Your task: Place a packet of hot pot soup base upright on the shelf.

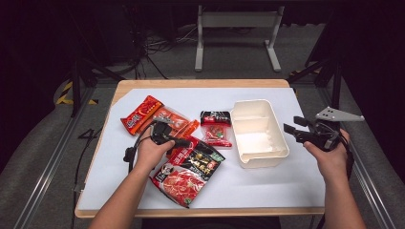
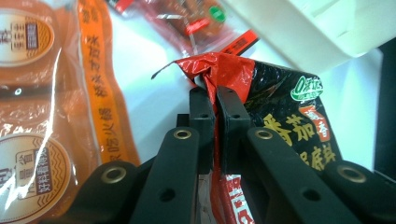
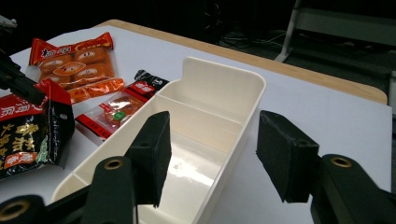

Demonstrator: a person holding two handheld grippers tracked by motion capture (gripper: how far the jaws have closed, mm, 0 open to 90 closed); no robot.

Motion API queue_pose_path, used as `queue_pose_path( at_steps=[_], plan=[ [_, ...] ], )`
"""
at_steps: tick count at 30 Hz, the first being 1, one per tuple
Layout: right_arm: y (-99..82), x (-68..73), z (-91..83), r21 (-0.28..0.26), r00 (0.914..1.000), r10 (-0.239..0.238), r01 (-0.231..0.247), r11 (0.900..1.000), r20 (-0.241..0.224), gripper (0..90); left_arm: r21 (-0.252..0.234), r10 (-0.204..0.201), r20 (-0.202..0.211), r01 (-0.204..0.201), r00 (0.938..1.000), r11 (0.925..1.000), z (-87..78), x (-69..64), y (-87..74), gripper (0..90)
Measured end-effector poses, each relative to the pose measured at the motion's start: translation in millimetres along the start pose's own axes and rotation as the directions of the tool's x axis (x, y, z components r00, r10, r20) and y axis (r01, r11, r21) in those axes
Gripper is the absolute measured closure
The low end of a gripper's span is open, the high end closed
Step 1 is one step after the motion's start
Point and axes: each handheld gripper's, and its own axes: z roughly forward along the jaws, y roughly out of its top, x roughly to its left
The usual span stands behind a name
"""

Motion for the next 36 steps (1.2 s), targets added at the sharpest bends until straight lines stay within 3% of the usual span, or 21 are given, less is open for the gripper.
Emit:
queue_pose_path(
  at_steps=[7,12,18,26,31,33,36],
  plan=[
    [3.6,3.5,-2.0,-0.013,0.9998,-0.015,0.015,0.9998,-0.011,45.6,-0.046,0.047,0.009,-0.047,0.9988,0.9979,-15.9,-14.2,5.5,86.9],
    [5.3,6.1,-2.9,-0.018,0.9997,-0.018,0.017,0.9997,-0.017,45.7,-0.091,0.069,0.038,-0.066,0.9969,0.9937,-23.2,-18.9,7.5,87.1],
    [8.8,11.3,-4.9,-0.031,0.9992,-0.025,0.024,0.9992,-0.03,45.7,-0.158,0.093,0.051,-0.084,0.9944,0.9839,-38.2,-25.7,10.5,87.2],
    [15.1,21.2,-8.3,-0.053,0.9976,-0.042,0.039,0.9978,-0.055,45.7,-0.272,0.16,0.03,-0.146,0.9866,0.9511,-61.5,-43.2,15.2,87.3],
    [19.1,25.3,-11.9,-0.089,0.9879,0.001,-0.015,0.9959,-0.155,46.1,-0.318,0.19,-0.004,-0.181,0.9818,0.9306,-70.5,-52.4,16.5,87.3],
    [21.7,29.3,-13.9,-0.1,0.9843,-0.005,-0.013,0.9949,-0.176,46.0,-0.334,0.194,-0.02,-0.189,0.9809,0.9233,-73.0,-56.3,16.6,87.3],
    [25.2,36.4,-15.8,-0.111,0.9813,-0.023,0.001,0.9939,-0.191,45.9,-0.363,0.212,-0.054,-0.218,0.9757,0.906,-75.9,-60.9,17.0,87.4]
  ],
)
